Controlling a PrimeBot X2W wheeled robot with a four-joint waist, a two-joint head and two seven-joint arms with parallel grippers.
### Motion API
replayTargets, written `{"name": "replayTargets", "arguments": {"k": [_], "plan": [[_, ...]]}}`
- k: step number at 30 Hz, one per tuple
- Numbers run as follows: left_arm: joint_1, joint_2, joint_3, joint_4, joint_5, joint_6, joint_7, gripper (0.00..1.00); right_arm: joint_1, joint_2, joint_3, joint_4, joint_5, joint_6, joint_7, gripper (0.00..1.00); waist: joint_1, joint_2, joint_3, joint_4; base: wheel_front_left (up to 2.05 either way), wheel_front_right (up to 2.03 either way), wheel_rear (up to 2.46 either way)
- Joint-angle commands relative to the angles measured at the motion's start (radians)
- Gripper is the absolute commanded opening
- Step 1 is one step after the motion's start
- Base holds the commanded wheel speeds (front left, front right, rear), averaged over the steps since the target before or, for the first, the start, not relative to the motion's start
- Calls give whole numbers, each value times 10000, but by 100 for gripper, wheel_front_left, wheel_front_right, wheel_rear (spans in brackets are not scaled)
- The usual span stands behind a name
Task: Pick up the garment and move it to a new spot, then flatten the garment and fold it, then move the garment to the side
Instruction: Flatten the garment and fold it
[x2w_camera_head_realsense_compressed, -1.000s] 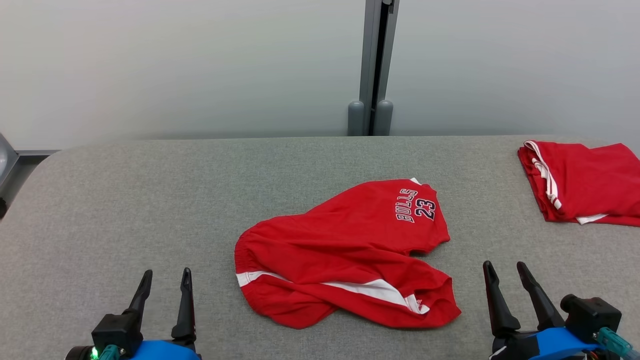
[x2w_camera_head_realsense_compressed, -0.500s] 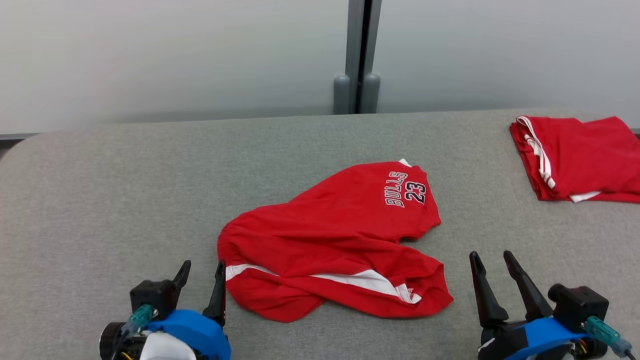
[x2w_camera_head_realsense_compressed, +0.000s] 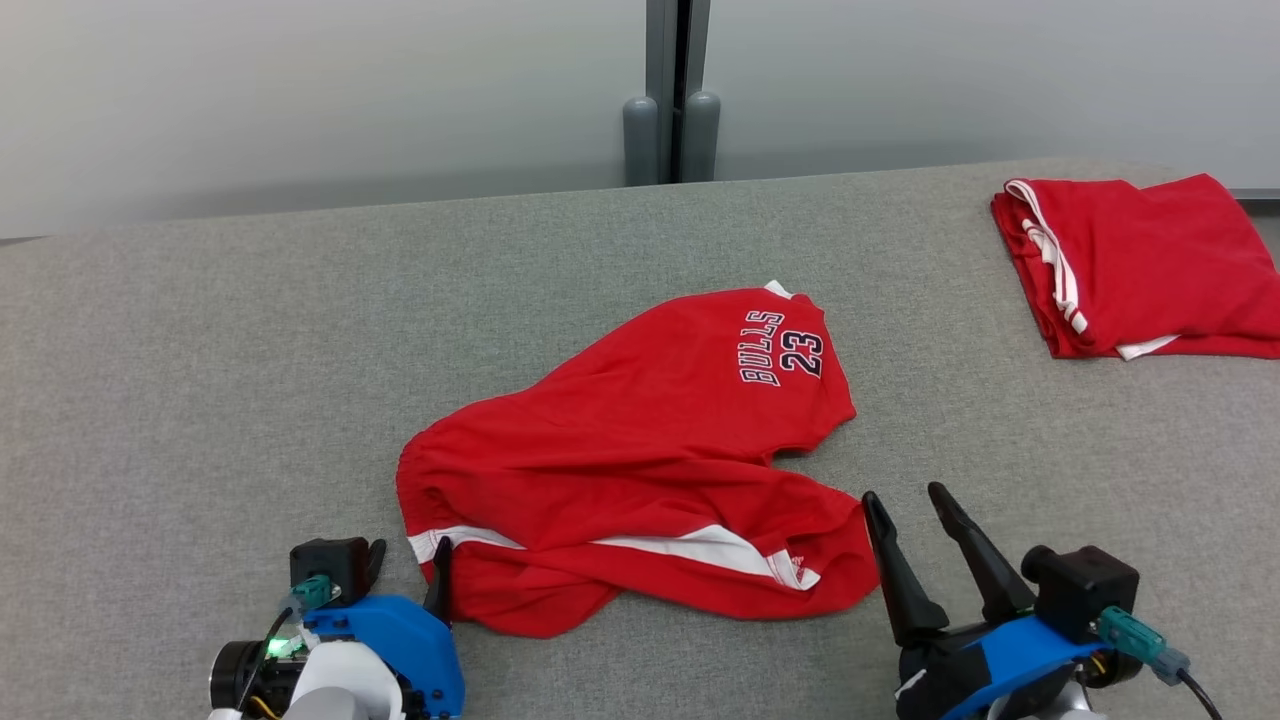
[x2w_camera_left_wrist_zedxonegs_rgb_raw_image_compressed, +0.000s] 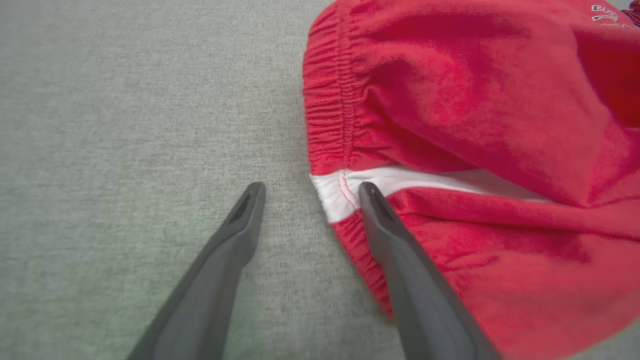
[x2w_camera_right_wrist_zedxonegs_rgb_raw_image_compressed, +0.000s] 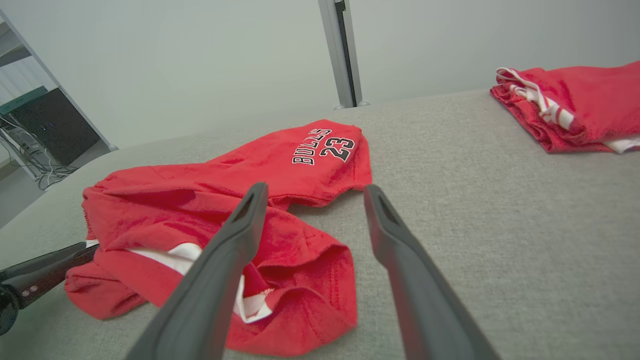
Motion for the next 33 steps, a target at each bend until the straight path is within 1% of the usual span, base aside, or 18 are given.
{"name": "replayTargets", "arguments": {"k": [1,2,4,8,13,14,18,23,27,33], "plan": [[-252,-5,-136,239,126,-52,92,78,-185,-33,199,-85,-45,5,96,100,-1,0,31,-7,0,0,0],[-286,-10,-212,383,162,-83,120,36,-232,-33,347,-123,-42,5,189,100,-1,0,44,-12,0,0,0],[-363,-66,-341,652,218,-152,107,0,-223,-33,674,-150,60,5,582,100,-1,0,68,-1,0,0,0],[-535,-175,-458,1132,205,-174,29,0,-48,-39,893,-90,-82,4,1847,100,-1,0,113,70,0,0,0],[-707,-339,-464,1423,82,-219,-298,0,201,-36,778,-500,-304,5,3174,100,-1,0,211,196,0,0,0],[-707,-339,-464,1423,82,-219,-298,0,201,-36,778,-500,-304,5,3174,100,-1,0,211,196,0,0,0],[-819,-403,-493,1519,5,-300,-537,0,326,-36,777,-884,-478,5,3803,100,-1,0,282,303,0,0,0],[-1016,-438,-527,1637,-46,-340,-719,0,279,-35,418,-1029,-1194,5,4226,100,-1,0,354,410,0,0,0],[-1131,-474,-572,1732,-97,-387,-826,0,67,-35,710,-923,-1686,5,4531,100,-1,0,402,476,0,0,0],[-1269,-484,-591,1918,-184,-423,-983,0,-195,-36,1096,-618,-1743,5,4541,100,-1,0,453,498,0,0,0]]}}
